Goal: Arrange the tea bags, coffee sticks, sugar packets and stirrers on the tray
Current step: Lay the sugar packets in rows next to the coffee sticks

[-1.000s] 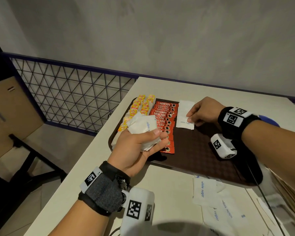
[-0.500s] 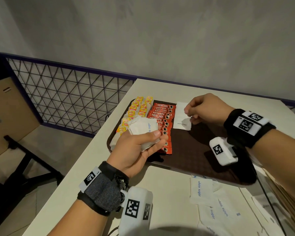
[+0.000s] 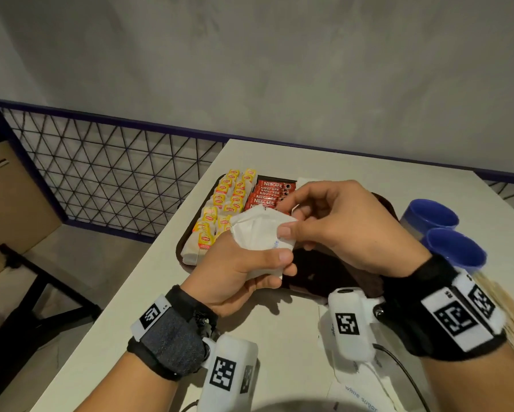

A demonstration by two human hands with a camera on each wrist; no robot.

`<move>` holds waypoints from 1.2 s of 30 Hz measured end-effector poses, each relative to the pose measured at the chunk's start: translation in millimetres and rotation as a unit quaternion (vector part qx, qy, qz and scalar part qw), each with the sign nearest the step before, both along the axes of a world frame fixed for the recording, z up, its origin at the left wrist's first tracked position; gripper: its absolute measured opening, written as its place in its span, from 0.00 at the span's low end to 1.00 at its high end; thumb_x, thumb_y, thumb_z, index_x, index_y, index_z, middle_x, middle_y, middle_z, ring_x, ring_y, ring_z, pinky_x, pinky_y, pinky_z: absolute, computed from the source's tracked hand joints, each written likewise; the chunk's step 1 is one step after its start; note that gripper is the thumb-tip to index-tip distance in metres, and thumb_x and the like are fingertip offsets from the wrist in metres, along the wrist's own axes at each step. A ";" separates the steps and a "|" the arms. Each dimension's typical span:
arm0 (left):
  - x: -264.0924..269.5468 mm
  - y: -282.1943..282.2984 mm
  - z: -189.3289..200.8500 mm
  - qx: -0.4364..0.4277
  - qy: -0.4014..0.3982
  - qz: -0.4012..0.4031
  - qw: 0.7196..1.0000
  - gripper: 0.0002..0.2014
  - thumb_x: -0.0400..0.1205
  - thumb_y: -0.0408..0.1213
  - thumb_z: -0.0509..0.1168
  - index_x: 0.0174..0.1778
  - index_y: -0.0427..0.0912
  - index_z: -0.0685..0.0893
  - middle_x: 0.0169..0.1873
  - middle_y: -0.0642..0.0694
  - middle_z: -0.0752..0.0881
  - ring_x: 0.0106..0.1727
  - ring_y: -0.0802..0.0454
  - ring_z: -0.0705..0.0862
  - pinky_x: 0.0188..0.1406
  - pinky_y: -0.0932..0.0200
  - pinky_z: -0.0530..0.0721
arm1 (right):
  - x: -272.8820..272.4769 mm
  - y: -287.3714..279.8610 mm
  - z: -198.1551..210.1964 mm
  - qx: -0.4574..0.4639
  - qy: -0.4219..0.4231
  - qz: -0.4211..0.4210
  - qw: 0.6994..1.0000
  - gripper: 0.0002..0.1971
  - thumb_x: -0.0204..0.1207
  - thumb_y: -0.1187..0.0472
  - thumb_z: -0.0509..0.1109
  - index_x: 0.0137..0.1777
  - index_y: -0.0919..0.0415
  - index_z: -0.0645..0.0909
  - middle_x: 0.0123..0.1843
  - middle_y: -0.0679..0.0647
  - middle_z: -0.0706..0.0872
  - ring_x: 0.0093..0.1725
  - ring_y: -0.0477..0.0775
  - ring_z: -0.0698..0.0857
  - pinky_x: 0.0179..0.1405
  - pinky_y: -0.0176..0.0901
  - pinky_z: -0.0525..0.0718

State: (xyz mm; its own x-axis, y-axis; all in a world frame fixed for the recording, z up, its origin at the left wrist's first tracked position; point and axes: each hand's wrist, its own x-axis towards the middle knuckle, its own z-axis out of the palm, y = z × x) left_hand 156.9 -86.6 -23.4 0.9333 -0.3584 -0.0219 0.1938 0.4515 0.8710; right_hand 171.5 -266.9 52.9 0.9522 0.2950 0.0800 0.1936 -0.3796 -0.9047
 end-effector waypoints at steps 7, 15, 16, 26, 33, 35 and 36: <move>5.9 4.7 0.4 -0.046 0.024 0.033 0.998 0.23 0.76 0.29 0.72 0.68 0.37 0.84 0.55 0.32 0.91 0.43 0.43 0.92 0.29 0.61 0.89 | 4.2 -12.5 1.5 -0.044 0.027 -0.021 0.998 0.10 0.75 0.66 0.82 0.54 0.57 0.91 0.44 0.63 0.92 0.40 0.66 0.92 0.36 0.44 0.94; 7.9 1.1 -1.9 -0.046 0.041 0.110 0.992 0.26 0.75 0.29 0.72 0.71 0.38 0.83 0.57 0.37 0.92 0.36 0.51 0.89 0.23 0.65 0.84 | 11.0 -24.6 -6.1 0.020 0.080 0.004 0.997 0.11 0.75 0.67 0.80 0.56 0.66 0.88 0.44 0.64 0.95 0.43 0.65 0.94 0.43 0.48 0.95; 7.9 0.4 -1.6 -0.043 0.044 0.118 0.991 0.25 0.75 0.29 0.73 0.71 0.38 0.83 0.53 0.39 0.92 0.35 0.51 0.89 0.23 0.64 0.83 | 12.4 -25.2 -7.3 0.032 0.081 -0.001 0.996 0.10 0.76 0.67 0.79 0.55 0.68 0.88 0.43 0.66 0.94 0.40 0.64 0.93 0.42 0.48 0.94; 7.0 -0.8 0.0 -0.046 0.047 0.097 0.993 0.22 0.73 0.36 0.75 0.64 0.42 0.85 0.43 0.42 0.88 0.38 0.47 0.88 0.27 0.61 0.87 | 25.0 -34.6 -11.9 0.102 0.041 -0.066 0.992 0.06 0.77 0.67 0.79 0.50 0.70 0.89 0.46 0.73 0.90 0.33 0.54 0.84 0.30 0.39 0.86; 8.5 -0.5 -5.7 -0.018 0.023 0.115 0.993 0.22 0.81 0.25 0.70 0.73 0.37 0.82 0.54 0.40 0.92 0.35 0.51 0.86 0.23 0.64 0.81 | 21.3 -28.4 -14.7 0.082 0.092 -0.019 0.992 0.07 0.77 0.71 0.77 0.53 0.75 0.87 0.49 0.76 0.90 0.39 0.61 0.86 0.35 0.42 0.89; 8.2 -0.3 -5.2 -0.011 0.018 0.118 0.993 0.20 0.81 0.24 0.69 0.69 0.39 0.83 0.55 0.38 0.92 0.34 0.50 0.85 0.22 0.64 0.80 | 18.6 -26.8 -13.7 0.099 0.094 -0.020 0.990 0.06 0.78 0.69 0.76 0.52 0.71 0.88 0.52 0.72 0.92 0.43 0.64 0.88 0.37 0.44 0.91; 8.0 -0.1 -4.7 -0.010 0.018 0.118 0.993 0.19 0.81 0.24 0.70 0.68 0.40 0.83 0.55 0.38 0.92 0.33 0.50 0.85 0.22 0.64 0.80 | 17.2 -26.1 -13.1 0.107 0.092 -0.024 0.990 0.06 0.78 0.68 0.76 0.52 0.70 0.88 0.52 0.71 0.92 0.44 0.65 0.89 0.38 0.44 0.91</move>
